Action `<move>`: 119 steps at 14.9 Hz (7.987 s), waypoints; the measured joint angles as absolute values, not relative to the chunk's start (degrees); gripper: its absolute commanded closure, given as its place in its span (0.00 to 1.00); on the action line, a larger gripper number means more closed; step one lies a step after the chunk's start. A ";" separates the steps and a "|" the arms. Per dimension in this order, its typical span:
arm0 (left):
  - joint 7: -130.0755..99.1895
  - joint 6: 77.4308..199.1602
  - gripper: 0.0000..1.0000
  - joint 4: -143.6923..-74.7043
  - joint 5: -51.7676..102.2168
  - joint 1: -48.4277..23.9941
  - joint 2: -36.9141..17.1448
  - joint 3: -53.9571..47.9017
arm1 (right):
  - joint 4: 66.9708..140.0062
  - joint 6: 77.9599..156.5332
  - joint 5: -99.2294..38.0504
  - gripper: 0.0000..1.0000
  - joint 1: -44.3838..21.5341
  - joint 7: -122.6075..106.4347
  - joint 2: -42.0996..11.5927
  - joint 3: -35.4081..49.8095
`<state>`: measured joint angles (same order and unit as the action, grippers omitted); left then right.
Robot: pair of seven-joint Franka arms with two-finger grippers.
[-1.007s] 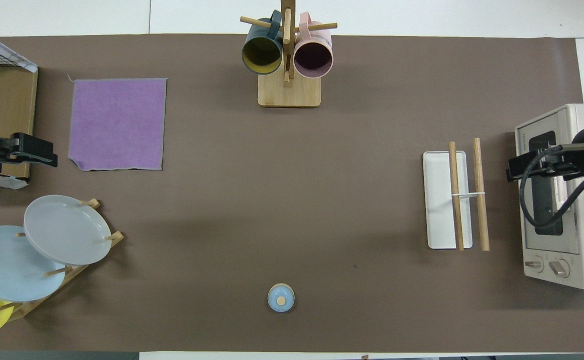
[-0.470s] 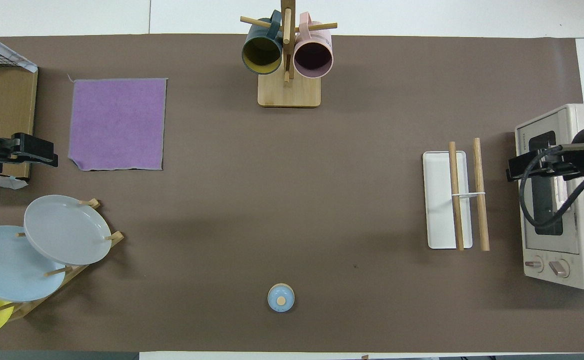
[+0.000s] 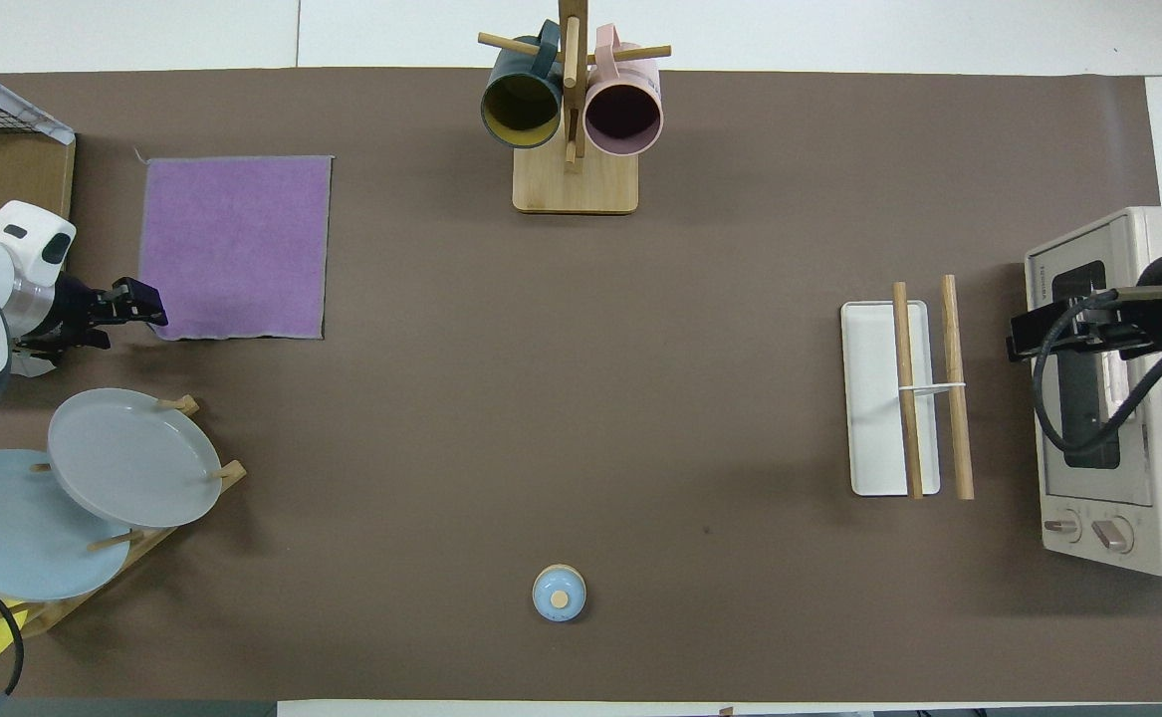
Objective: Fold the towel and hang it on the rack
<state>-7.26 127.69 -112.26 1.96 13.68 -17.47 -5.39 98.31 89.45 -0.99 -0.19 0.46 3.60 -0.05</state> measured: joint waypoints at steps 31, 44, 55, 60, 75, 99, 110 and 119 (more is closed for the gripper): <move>-7.56 132.78 1.00 -111.88 2.18 14.32 -20.12 -5.97 | 108.95 104.95 -21.86 0.00 -10.83 23.28 6.86 1.42; 10.71 130.41 1.00 -109.92 -3.60 8.45 -14.40 -6.44 | 114.24 121.15 -45.29 0.00 -19.19 42.02 3.78 1.69; 4.17 130.84 0.00 -120.26 -25.02 -11.45 -12.13 -6.11 | 116.22 121.36 -45.30 0.00 -22.04 39.10 4.21 1.72; 1.93 130.36 0.00 -119.76 -22.63 -10.40 -11.71 -5.89 | 116.29 121.42 -45.30 0.00 -22.09 39.10 4.30 1.69; 22.18 131.27 0.10 -113.17 19.94 6.74 -19.63 -6.17 | 117.11 121.43 -45.30 0.00 -22.18 39.10 4.52 1.69; 4.69 121.58 1.00 -102.15 16.40 6.05 -20.62 -8.07 | 119.86 121.43 -45.30 0.00 -22.21 39.37 5.89 1.69; -54.41 112.25 1.00 -96.27 14.15 -3.71 -11.90 -11.23 | 120.37 121.72 -46.74 0.00 -22.62 43.73 6.15 1.73; -84.05 111.60 1.00 -98.62 27.92 -4.43 -3.95 -15.05 | 121.16 141.04 -57.80 0.00 -30.55 67.85 5.02 1.81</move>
